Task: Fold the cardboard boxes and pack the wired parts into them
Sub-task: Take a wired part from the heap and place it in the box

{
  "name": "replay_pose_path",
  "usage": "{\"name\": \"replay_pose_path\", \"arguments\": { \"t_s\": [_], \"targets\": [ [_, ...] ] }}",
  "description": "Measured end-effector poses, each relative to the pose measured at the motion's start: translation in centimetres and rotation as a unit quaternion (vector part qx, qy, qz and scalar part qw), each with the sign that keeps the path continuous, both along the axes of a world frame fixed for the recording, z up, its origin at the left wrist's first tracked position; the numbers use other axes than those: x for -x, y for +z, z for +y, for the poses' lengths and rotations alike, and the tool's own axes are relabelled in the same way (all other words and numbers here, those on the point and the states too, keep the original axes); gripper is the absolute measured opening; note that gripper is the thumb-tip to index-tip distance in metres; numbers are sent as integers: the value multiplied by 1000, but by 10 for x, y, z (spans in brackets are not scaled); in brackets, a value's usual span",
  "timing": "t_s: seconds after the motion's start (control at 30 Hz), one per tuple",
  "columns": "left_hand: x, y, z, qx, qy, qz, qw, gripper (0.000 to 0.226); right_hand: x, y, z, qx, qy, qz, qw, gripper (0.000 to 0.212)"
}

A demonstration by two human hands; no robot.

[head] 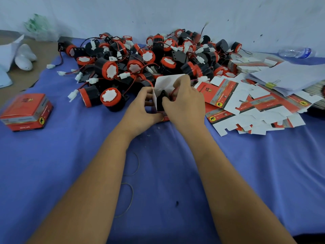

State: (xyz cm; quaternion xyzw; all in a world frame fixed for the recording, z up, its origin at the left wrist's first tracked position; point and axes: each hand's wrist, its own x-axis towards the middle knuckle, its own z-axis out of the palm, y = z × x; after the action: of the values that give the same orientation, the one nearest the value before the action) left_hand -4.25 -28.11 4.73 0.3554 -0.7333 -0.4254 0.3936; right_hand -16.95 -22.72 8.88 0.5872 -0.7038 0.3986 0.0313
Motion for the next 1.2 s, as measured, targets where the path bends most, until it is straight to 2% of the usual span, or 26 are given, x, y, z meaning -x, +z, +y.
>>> {"name": "replay_pose_path", "arguments": {
  "t_s": [0.1, 0.3, 0.37, 0.43, 0.5, 0.67, 0.83, 1.0, 1.1, 1.2],
  "targets": [
    [0, -1, -1, 2, 4, -7, 1000, 64, 4, 5, 5, 21, 38, -148, 988, 38],
    [-1, -1, -4, -7, 27, -7, 1000, 66, 18, 9, 10, 151, 102, -306, 934, 80],
    [-1, -1, -5, -14, 33, -5, 999, 66, 27, 11, 9, 151, 121, -368, 909, 73],
    [-1, -1, -4, -8, 37, -11, 999, 68, 35, 12, 11, 134, 143, -404, 893, 47],
    [-1, -1, -4, -2, 40, -14, 999, 70, 41, 9, 13, 113, 157, -413, 890, 34],
    [0, 0, -3, 2, 43, -13, 999, 73, 47, 5, 12, 94, 152, -378, 908, 36],
    [0, 1, 1, 10, 33, -14, 999, 77, 44, 7, 13, 97, 158, -437, 880, 27],
    [3, 1, 2, 30, 27, -19, 999, 73, 25, -2, 6, 60, 46, -384, 920, 25],
    [4, 1, 2, 28, 27, -10, 999, 71, 20, -4, 5, 61, 27, -416, 907, 24],
    [3, 0, 1, 22, 23, -10, 999, 70, 23, 3, 8, 115, 45, -445, 887, 28]
  ]
}}
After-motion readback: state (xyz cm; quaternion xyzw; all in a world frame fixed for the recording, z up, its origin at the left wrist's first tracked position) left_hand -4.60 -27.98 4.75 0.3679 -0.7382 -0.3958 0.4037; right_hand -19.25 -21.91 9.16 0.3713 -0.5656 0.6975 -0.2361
